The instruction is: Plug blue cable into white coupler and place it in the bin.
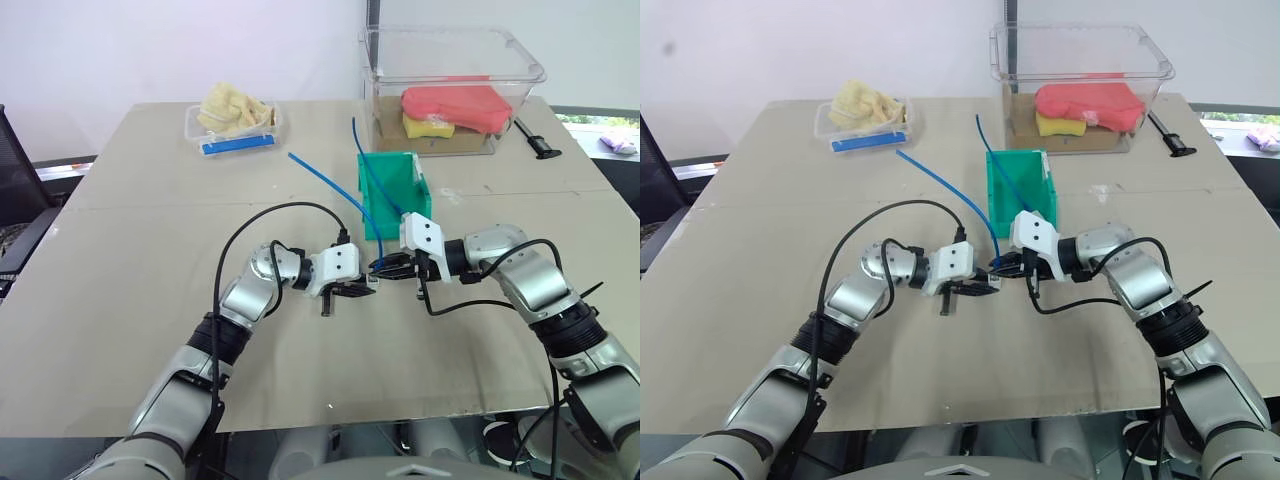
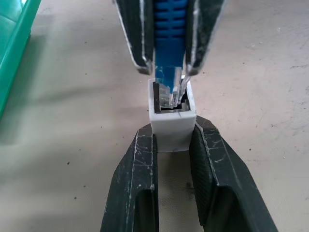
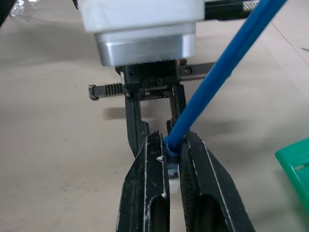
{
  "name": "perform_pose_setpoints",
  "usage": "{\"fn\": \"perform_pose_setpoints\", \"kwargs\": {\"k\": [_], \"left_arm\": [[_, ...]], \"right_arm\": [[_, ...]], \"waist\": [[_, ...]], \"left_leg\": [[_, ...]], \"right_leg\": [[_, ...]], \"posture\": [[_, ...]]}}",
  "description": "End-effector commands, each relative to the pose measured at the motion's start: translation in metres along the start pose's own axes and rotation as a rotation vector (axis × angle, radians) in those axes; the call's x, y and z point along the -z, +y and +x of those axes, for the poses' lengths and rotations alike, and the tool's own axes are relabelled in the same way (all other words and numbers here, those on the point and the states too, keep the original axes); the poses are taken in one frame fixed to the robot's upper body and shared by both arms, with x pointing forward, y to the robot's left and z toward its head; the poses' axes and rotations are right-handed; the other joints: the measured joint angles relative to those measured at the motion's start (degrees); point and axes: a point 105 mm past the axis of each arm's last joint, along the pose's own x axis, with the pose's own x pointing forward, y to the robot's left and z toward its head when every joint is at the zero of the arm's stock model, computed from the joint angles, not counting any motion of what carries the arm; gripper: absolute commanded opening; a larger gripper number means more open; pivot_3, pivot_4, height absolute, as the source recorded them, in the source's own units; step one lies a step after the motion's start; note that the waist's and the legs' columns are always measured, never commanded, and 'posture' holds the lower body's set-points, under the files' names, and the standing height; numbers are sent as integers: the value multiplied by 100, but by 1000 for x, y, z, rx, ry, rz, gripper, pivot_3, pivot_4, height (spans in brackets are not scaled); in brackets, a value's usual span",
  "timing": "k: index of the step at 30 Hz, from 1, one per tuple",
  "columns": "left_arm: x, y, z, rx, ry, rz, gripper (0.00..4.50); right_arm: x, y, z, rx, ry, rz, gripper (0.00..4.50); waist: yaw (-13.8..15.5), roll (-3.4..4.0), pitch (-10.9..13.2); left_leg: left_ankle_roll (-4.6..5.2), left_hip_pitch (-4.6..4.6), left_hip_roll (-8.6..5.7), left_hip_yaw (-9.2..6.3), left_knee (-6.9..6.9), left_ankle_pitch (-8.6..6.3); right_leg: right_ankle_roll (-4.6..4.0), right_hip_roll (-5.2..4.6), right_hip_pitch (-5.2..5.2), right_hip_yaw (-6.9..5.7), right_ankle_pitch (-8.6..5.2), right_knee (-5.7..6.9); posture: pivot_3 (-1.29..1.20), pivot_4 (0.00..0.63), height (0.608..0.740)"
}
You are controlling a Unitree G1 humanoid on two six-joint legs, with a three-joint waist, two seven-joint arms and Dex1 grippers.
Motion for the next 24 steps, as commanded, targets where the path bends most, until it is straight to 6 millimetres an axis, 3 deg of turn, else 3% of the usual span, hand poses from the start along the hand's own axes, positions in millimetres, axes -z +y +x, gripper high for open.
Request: {"fn": "perform_pose_setpoints", "kwargs": {"k": [1, 9, 16, 17, 19, 21, 24], "left_arm": [[-12, -3, 1, 12, -29, 48, 308], [-12, -6, 2, 22, -30, 47, 308], [-11, -6, 2, 21, -29, 45, 308], [-11, -6, 2, 17, -31, 42, 308], [-10, -7, 1, 10, -33, 33, 308], [-10, -7, -1, 6, -35, 26, 308], [-13, -6, -8, -23, -66, -36, 308]], "right_arm": [[51, 10, 6, -16, 169, 125, 0], [56, 15, 13, -87, 216, 84, 0], [50, 13, 19, -100, 214, 61, 0], [41, 7, 20, -57, 150, 58, 0], [12, -3, 14, 22, -21, 43, 687], [-5, -8, 7, 79, -107, 25, 1116], [-35, -9, -26, 213, -233, -44, 2462]], "waist": [[-2, 0, -8], [-1, 1, -13], [-10, 2, -13], [-13, 1, -14], [-14, -1, -15], [-1, 6, -7], [22, 16, 2]], "left_leg": [[0, 1, 0, 1, 0, 0], [0, -1, 0, 2, -2, 0], [0, 1, 0, 2, -5, -1], [0, 2, 1, 2, -5, -1], [0, 3, 2, 1, -6, -1], [-1, -4, 4, -4, -7, 0], [-1, -38, 2, 2, -7, 0]], "right_leg": [[0, 0, 0, 1, 0, 0], [-1, -1, -1, 4, 0, -1], [0, 0, -1, 4, 0, 0], [0, 0, -1, 4, 0, 0], [0, 2, -1, 3, 0, 0], [-2, 2, -5, 1, 0, 0], [-2, -4, -36, 11, 1, 0]], "posture": [[0, 150, 740], [0, 150, 740], [0, 150, 740], [0, 150, 740], [0, 150, 740], [0, 150, 740], [0, 150, 740]]}}
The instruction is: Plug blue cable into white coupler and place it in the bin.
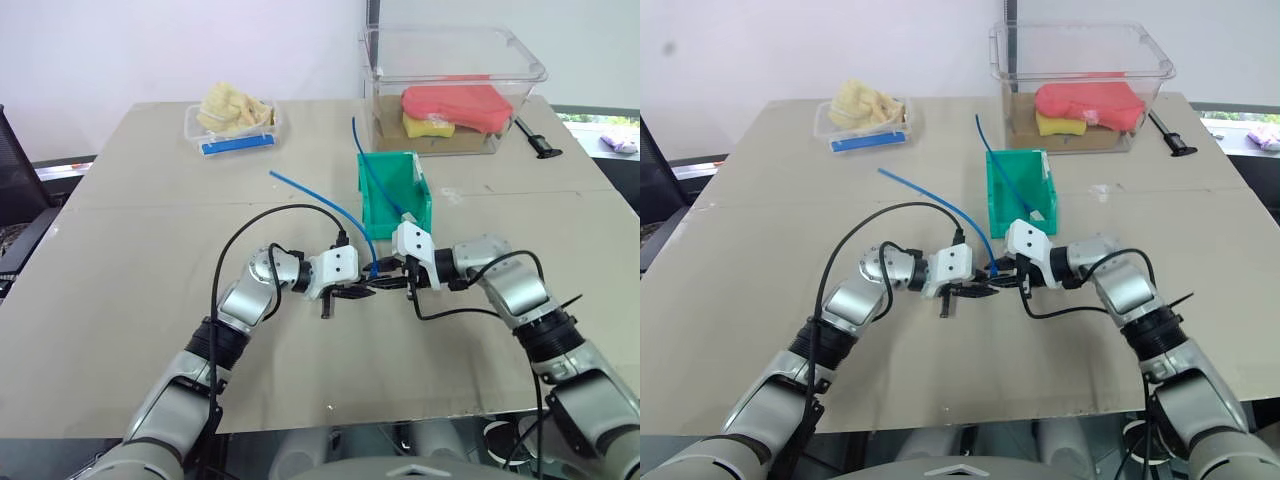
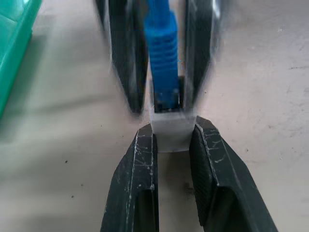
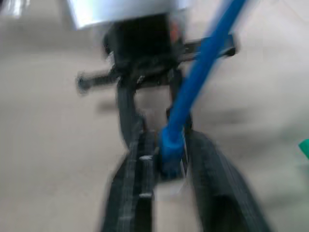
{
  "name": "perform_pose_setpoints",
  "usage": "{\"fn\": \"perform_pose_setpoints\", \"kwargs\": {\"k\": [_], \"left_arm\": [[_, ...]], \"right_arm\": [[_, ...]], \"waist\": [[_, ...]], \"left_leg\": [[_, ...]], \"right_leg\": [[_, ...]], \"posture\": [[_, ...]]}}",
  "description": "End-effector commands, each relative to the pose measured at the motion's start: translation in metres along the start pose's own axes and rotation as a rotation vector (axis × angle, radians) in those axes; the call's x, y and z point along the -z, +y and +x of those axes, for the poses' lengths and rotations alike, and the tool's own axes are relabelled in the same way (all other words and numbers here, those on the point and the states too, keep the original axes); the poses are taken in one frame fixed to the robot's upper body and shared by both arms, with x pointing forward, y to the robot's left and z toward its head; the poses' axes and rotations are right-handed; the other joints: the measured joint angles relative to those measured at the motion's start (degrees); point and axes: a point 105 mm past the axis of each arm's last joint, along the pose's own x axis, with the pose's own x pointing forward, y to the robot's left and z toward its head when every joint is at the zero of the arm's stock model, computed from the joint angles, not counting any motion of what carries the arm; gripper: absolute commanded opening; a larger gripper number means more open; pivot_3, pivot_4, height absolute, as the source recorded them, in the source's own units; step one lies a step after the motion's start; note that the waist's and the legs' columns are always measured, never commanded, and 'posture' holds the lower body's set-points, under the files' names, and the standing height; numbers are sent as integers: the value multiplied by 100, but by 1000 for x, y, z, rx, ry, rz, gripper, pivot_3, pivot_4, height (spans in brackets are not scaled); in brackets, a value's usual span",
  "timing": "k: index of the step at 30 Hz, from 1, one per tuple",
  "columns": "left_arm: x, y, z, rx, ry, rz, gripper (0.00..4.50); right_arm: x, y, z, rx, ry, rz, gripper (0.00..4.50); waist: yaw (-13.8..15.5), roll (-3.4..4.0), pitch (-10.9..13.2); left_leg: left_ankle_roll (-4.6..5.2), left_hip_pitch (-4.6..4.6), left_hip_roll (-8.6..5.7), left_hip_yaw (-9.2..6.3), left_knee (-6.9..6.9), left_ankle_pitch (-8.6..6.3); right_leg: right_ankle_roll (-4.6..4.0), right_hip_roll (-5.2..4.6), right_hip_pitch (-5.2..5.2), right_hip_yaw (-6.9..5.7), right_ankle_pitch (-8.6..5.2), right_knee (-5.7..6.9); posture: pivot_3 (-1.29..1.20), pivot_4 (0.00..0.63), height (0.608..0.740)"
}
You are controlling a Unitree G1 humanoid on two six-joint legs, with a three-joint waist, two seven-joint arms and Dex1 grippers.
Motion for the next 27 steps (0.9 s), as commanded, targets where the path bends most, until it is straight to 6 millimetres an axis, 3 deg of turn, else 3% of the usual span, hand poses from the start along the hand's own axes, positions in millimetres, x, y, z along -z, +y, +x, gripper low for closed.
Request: {"fn": "perform_pose_setpoints", "kwargs": {"k": [1, 4, 6, 9, 13, 15, 18, 20, 23, 25, 26, 27], "left_arm": [[-10, 1, -10, -31, -57, -60, 308], [-14, 2, -18, -51, -84, -137, 308], [-19, 4, -25, -71, -116, -199, 308], [-33, 13, -33, -125, -179, -284, 308], [-64, 38, -41, -234, -283, -470, 308], [-73, 49, -43, -253, -246, -587, 308], [-94, 71, -37, -269, -231, -712, 308], [-96, 88, -29, -332, -182, -797, 308], [-111, 110, -9, -373, -159, -919, 308], [-112, 121, -1, -417, -122, -953, 1347], [-112, 125, 1, -436, -108, -955, 1565], [-115, 129, 0, -447, -105, -954, 2197]], "right_arm": [[-51, -6, -39, 168, -173, -123, 2652], [-68, 3, -61, 288, -243, -145, 3834], [-72, 13, -74, 368, -261, -137, 4375], [-67, 26, -90, 508, -245, -105, 4375], [-44, 46, -104, 683, -142, -56, 4375], [-34, 53, -112, 785, -120, -13, 4375], [-21, 65, -121, 897, -61, 26, 4375], [-18, 70, -125, 947, -54, 44, 4375], [-17, 73, -130, 1013, -66, 75, 4375], [-14, 73, -131, 1024, -60, 78, 4500], [-14, 73, -131, 1026, -58, 77, 4500], [-14, 73, -131, 1029, -58, 77, 4500]], "waist": [[14, 0, 3], [20, 0, 3], [25, 0, 3], [37, 0, 4], [70, -7, 7], [86, -16, 13], [70, -17, 13], [71, -18, 14], [54, -24, 17], [32, -24, 18], [12, -25, 19], [-6, -24, 20]], "left_leg": [[0, -14, 0, -3, 1, 0], [-6, -63, -2, -15, 9, 4], [-11, -73, 0, -21, 6, 6], [-1, -77, 1, -26, 6, 0], [0, -74, -4, -26, 14, 0], [0, -69, -7, -34, 18, 1], [-1, -60, -15, -34, 20, 1], [-2, -58, -23, -34, 20, 2], [-9, -53, -26, -33, 19, 6], [-20, -58, -28, -34, 18, 12], [-24, -57, -28, -32, 16, 14], [-26, -56, -27, -29, 14, 15]], "right_leg": [[0, 0, -10, -1, 0, 0], [1, -1, -55, -9, 1, -2], [0, 0, -63, -14, 0, -1], [1, -1, -63, -19, -1, -4], [6, -4, -54, -20, -3, -2], [26, -3, -40, -32, -16, -2], [33, 1, -31, -33, -20, -1], [39, -1, -25, -36, -24, -1], [41, -4, -26, -23, -25, -2], [42, -4, -27, -27, -25, -6], [42, -4, -28, -24, -26, -6], [42, -4, -31, -22, -26, -6]], "posture": [[0, 150, 740], [0, 150, 740], [0, 150, 740], [0, 150, 740], [0, 150, 740], [0, 150, 740], [0, 150, 740], [0, 150, 740], [0, 150, 740], [0, 150, 740], [0, 150, 740], [0, 150, 740]]}}
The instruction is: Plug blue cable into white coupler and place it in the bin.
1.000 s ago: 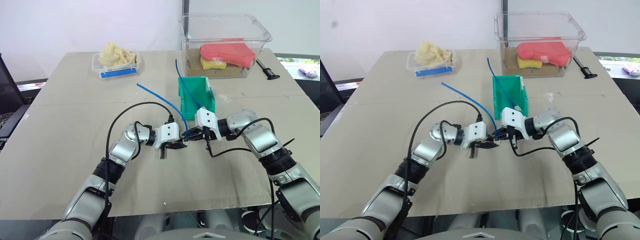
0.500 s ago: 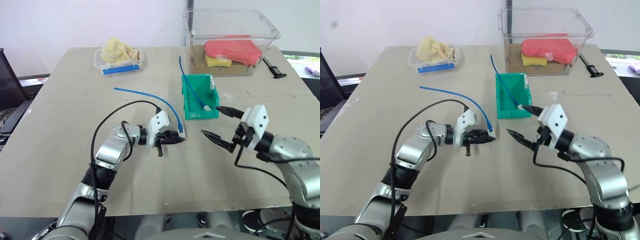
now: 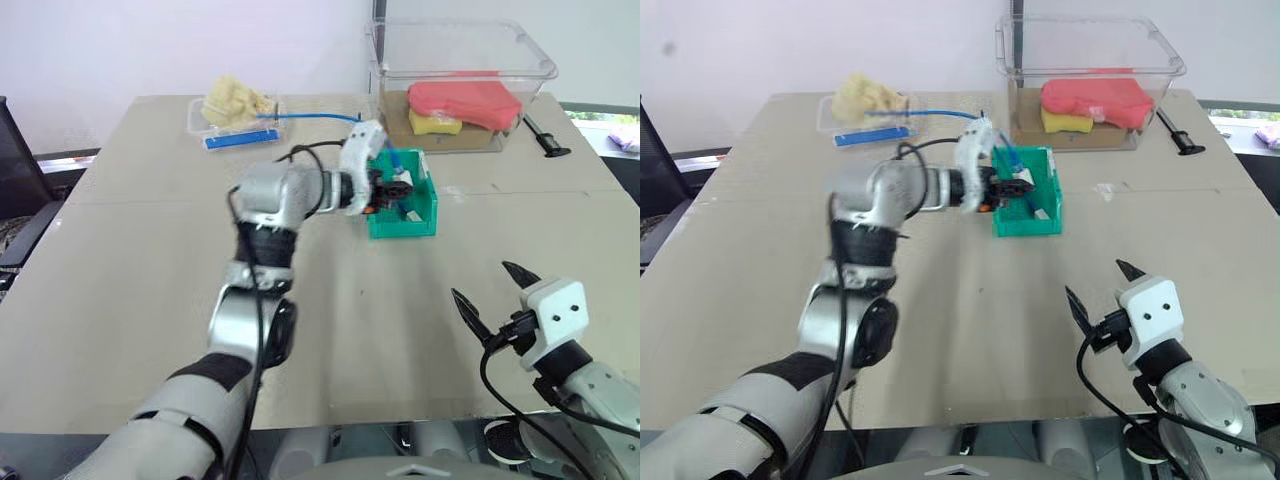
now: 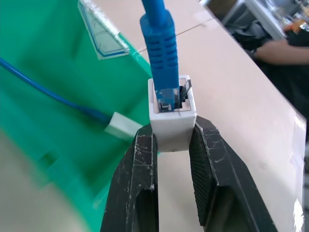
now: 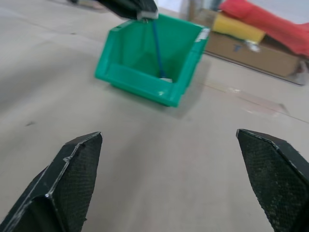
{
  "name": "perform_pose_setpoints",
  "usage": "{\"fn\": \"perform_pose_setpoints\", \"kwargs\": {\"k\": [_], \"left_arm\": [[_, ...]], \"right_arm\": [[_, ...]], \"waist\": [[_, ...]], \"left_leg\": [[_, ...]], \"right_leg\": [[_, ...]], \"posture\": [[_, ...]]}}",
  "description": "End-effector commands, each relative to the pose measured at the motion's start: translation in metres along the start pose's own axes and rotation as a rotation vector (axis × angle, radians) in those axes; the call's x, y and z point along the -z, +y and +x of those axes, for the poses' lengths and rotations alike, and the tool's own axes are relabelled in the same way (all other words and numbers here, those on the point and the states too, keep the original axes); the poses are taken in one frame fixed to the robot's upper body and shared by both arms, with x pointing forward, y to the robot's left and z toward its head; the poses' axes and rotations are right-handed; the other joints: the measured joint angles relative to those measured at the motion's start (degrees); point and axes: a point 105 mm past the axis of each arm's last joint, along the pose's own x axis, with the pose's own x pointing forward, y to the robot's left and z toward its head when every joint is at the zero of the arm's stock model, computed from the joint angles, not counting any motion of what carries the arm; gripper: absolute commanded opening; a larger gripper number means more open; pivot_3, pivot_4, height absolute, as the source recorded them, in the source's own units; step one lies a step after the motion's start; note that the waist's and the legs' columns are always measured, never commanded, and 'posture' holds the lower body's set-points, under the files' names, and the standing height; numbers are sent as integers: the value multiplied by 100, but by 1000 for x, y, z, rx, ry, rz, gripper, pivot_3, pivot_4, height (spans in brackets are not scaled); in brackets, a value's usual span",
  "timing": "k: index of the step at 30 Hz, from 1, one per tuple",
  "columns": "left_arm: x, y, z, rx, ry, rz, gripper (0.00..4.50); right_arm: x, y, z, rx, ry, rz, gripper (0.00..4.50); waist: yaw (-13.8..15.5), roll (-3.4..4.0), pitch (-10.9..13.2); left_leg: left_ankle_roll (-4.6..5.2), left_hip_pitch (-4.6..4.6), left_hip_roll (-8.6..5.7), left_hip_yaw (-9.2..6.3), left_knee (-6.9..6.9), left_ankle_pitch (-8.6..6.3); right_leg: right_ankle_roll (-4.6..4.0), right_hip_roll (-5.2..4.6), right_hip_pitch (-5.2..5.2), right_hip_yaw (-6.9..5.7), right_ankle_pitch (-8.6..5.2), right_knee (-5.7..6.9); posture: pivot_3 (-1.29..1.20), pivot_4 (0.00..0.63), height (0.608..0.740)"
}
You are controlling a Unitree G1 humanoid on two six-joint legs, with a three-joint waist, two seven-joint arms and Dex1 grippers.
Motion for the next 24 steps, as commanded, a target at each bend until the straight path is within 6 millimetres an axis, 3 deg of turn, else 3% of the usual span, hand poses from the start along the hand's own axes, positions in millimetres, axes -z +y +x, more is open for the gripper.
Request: {"fn": "perform_pose_setpoints", "kwargs": {"k": [1, 5, 9, 12, 15, 18, 20, 24], "left_arm": [[-21, 6, -4, -62, -42, -5, 2663], [-26, 2, -21, -32, -21, -9, 4472], [-26, -7, -51, 78, -78, 33, 4472], [-23, -8, -76, 103, -269, 236, 4472], [-7, 1, -98, 75, -404, 362, 4472], [33, 14, -113, 69, -403, 458, 4472], [56, 15, -127, 110, -449, 409, 4472], [109, 32, -146, 39, -375, 433, 4472]], "right_arm": [[-13, -2, -3, 23, -55, -29, 4500], [-12, -3, -3, 30, -58, -26, 4500], [-10, -4, -1, 11, -65, -26, 4500], [-9, -7, 3, -15, -74, -32, 4500], [-9, -13, 6, -41, -91, -34, 4500], [-9, -19, 8, -89, -99, -41, 4500], [-7, -24, 6, -132, -93, -37, 4500], [7, -40, -4, -213, -28, -71, 4500]], "waist": [[-26, 2, 2], [-19, 3, 4], [-13, 4, 6], [-39, 10, 5], [9, 10, 5], [17, 13, 5], [26, 14, 5], [65, 10, 7]], "left_leg": [[-1, 3, 1, 5, -4, 1], [-4, -1, 5, 8, -11, 2], [-5, -3, 5, 7, -9, 2], [-7, 2, 24, 17, -12, 1], [-11, 13, 33, 35, -17, 1], [-11, 10, 33, 39, -15, 1], [-9, 12, 33, 47, -14, 0], [18, 9, 33, 47, -11, -15]], "right_leg": [[0, 0, -3, 5, 0, 0], [0, 2, -13, 6, 0, 3], [0, -1, -13, 9, 0, 3], [-16, -1, -14, 20, 9, 5], [-26, 1, -14, 37, 14, 8], [-28, 3, -15, 41, 15, 3], [-28, 1, -12, 47, 14, 0], [-29, -2, -6, 43, 14, -12]], "posture": [[0, 150, 740], [0, 150, 740], [0, 150, 740], [0, 150, 740], [0, 150, 740], [0, 150, 740], [0, 150, 740], [0, 150, 740]]}}
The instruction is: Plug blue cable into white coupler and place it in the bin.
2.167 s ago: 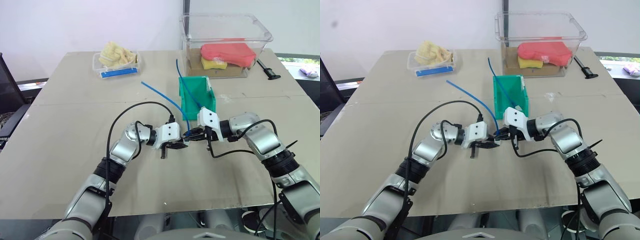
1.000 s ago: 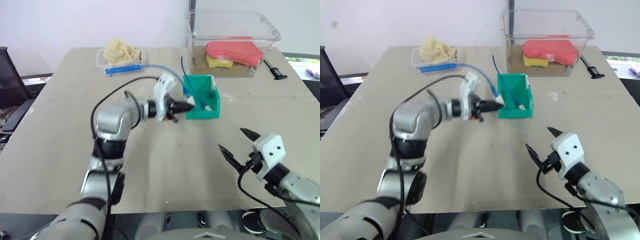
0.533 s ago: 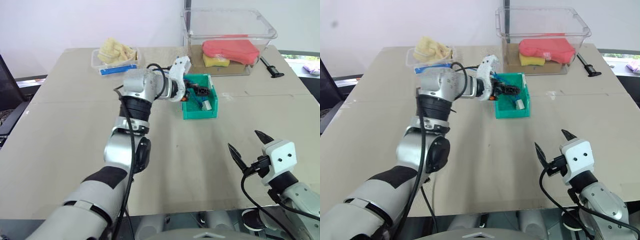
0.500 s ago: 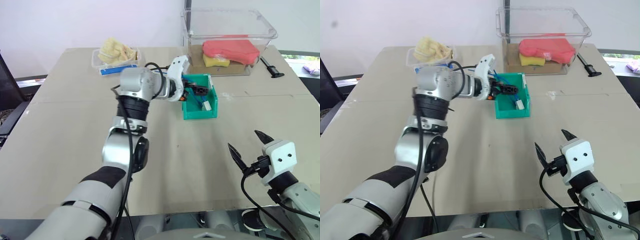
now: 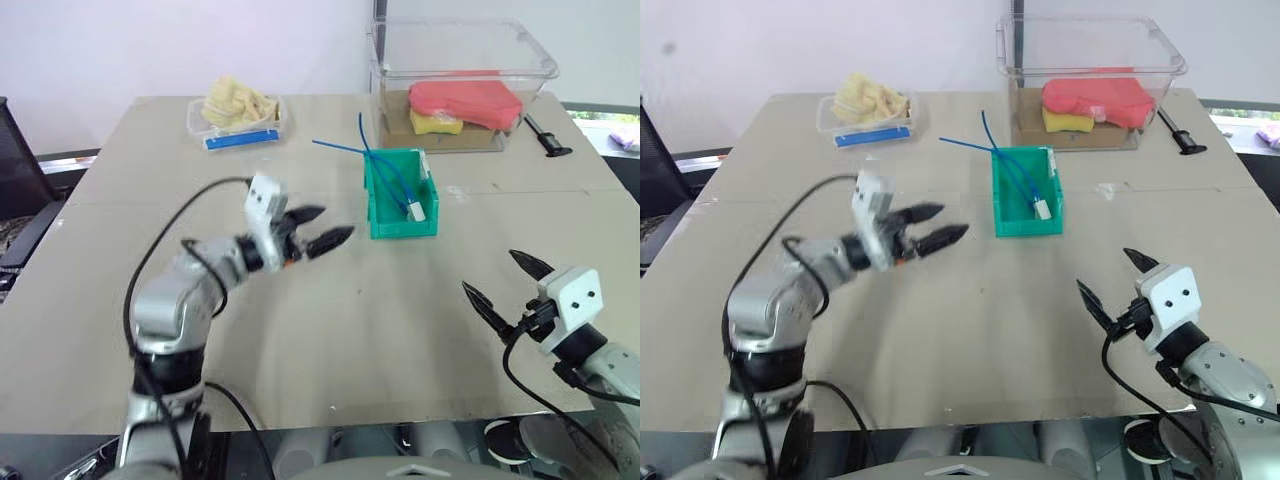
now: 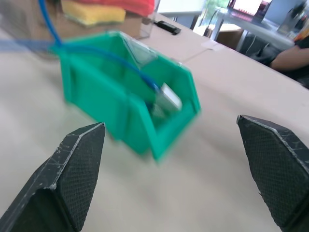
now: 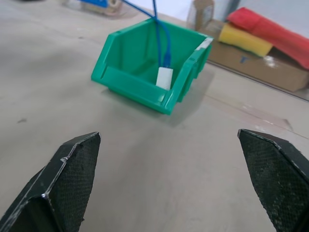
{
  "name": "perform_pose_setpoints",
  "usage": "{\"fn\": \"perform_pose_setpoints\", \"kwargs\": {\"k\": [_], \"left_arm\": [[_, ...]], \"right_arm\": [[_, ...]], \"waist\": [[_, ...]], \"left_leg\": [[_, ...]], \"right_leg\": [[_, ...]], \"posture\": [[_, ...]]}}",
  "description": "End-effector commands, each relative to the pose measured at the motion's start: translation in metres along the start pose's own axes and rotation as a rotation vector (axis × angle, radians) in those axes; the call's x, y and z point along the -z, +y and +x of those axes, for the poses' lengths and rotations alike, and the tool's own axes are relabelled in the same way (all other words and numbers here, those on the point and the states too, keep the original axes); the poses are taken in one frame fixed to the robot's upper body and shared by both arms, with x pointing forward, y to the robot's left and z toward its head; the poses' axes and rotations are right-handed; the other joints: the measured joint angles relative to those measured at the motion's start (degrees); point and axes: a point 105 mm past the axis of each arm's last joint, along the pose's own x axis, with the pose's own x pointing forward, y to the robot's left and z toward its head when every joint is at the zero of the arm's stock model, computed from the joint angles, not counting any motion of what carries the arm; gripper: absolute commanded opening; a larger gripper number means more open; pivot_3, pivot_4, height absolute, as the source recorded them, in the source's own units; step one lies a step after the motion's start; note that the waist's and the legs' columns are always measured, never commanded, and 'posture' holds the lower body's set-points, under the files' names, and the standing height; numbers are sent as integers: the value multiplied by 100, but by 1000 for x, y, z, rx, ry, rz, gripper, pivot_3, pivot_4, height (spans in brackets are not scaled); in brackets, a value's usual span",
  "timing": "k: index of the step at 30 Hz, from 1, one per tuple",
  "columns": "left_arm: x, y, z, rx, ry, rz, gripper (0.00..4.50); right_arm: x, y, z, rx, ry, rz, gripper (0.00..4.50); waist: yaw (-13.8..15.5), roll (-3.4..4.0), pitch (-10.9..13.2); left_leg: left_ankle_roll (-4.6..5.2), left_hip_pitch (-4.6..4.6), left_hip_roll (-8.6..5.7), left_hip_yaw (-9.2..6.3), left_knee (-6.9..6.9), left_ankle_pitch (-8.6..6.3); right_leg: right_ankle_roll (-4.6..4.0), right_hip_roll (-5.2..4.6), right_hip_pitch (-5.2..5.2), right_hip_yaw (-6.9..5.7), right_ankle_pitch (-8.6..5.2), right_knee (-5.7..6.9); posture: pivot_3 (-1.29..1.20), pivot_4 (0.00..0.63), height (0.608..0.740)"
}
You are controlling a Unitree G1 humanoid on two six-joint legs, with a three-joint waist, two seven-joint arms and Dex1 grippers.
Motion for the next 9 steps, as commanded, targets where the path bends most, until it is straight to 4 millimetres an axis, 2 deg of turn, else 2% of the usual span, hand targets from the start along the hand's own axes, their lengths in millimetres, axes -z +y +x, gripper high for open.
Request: {"fn": "perform_pose_setpoints", "kwargs": {"k": [1, 3, 9], "left_arm": [[5, -7, -28, 2, -14, 94, 4472], [21, -8, -49, -20, 31, 105, 4472], [50, -9, -80, -50, 99, 66, 4472]], "right_arm": [[3, -14, -16, -45, 16, -25, 4500], [17, -21, -29, -75, 88, -32, 4500], [33, -27, -48, -117, 166, -32, 4500]], "waist": [[33, -1, 0], [76, -1, 1], [111, 3, -1]], "left_leg": [[2, -1, 0, -1, 0, -1], [3, 1, 1, 6, 1, -1], [6, 7, 16, 28, 1, -3]], "right_leg": [[-3, 1, 1, -5, -2, -1], [-17, 1, 7, -12, -11, 0], [-5, 3, 12, -15, -26, -3]], "posture": [[0, 150, 740], [0, 150, 740], [0, 150, 740]]}}
